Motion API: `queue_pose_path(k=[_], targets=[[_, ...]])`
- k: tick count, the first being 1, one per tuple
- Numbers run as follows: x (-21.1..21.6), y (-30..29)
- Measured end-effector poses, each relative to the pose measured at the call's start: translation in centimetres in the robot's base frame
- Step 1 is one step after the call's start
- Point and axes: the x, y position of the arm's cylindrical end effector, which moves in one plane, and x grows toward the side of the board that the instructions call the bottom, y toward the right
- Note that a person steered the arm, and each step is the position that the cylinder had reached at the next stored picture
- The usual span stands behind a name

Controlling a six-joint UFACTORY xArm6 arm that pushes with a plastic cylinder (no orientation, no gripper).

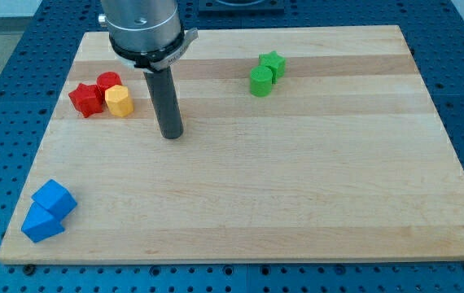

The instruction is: Move the yellow heart closer to the yellow hexagon

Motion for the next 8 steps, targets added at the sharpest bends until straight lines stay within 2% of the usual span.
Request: queue_pose_path(k=[1, 2, 3, 4, 7, 8], targets=[[3.5, 0.1], [7.0, 2.7], [1.1, 5.0], [-3.8, 4.6], [-3.1, -2.2], [-3.1, -2.4]])
